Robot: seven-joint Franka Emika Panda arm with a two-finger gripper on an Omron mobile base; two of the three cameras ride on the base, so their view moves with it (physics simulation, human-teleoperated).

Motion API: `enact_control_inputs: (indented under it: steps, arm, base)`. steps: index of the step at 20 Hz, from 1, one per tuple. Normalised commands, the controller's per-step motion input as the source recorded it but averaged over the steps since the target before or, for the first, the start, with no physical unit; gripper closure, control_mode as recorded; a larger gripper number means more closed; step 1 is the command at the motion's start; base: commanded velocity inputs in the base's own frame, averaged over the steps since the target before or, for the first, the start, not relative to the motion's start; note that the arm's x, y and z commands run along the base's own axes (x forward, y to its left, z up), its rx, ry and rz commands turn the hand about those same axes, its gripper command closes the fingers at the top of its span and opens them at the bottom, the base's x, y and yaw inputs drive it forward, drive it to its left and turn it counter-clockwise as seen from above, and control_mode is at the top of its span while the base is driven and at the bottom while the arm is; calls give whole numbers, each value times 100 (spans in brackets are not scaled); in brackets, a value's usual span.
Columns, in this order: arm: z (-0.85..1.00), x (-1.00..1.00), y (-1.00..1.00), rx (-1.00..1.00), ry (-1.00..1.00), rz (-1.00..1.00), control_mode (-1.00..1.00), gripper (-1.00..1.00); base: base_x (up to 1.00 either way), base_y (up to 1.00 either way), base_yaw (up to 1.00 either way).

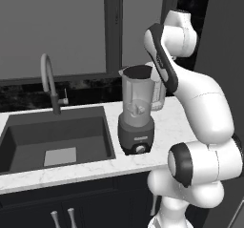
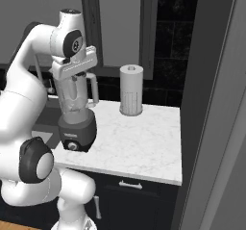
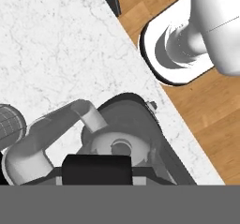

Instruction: Close the lid blender by securely placing the lid on top.

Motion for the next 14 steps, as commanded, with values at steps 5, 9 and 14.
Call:
enact_control_inputs:
  steps: [5, 9, 14]
  arm:
    - [0, -9, 3, 0, 7, -7, -100, -100]
    - [0, -16, 1, 0, 6, -8, -100, -100]
    - [0, -29, 0, 0, 3, -11, -100, -100]
  base:
    - [0, 0, 0]
    - [0, 0, 0]
    - [0, 0, 0]
